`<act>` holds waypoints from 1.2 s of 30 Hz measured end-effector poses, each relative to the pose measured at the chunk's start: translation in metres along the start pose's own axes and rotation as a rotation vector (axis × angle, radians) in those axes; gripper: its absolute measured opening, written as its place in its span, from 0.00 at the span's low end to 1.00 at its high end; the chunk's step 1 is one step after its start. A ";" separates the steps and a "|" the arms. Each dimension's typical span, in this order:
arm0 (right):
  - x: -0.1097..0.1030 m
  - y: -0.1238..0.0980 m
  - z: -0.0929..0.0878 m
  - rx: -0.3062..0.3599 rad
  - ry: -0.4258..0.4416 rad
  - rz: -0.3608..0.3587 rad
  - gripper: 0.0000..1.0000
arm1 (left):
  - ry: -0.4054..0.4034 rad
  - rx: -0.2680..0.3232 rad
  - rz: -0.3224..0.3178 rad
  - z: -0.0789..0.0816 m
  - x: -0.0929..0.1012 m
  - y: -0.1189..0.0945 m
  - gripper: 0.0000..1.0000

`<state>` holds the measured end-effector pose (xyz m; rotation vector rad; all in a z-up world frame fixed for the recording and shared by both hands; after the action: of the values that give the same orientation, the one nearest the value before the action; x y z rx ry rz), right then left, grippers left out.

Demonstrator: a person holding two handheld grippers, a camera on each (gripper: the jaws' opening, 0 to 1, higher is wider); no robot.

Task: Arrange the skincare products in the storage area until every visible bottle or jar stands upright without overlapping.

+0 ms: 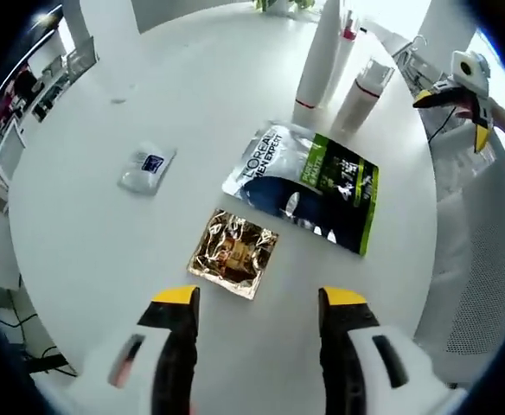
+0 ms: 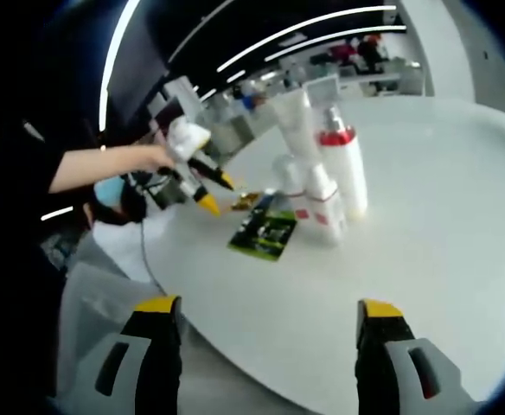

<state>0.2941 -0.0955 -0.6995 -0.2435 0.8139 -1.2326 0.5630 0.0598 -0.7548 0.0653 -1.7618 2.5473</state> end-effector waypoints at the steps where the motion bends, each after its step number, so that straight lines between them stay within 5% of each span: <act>1: 0.000 0.000 0.000 0.001 0.000 0.000 0.86 | -0.007 0.002 0.002 -0.001 0.001 -0.002 0.57; 22: -0.007 0.001 -0.002 -0.015 -0.034 0.022 0.84 | -0.236 0.199 0.025 -0.002 0.052 -0.037 0.75; 29: -0.008 0.000 -0.001 -0.011 -0.038 0.025 0.83 | -0.307 0.326 0.088 0.007 0.065 -0.057 0.77; 36: -0.009 0.000 -0.001 -0.010 -0.045 0.030 0.83 | -0.405 0.406 0.130 -0.003 0.091 -0.068 0.80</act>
<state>0.2928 -0.0867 -0.6964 -0.2655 0.7820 -1.1911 0.4765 0.0875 -0.6864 0.5302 -1.3407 3.1251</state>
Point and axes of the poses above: the point that each gripper's makers call its tool centre point, and the gripper's own axes: y roughly forward along the fingers, x roughly to its right, z roughly out of its top, the point moved 1 cm from there along -y, roughly backward along the fingers
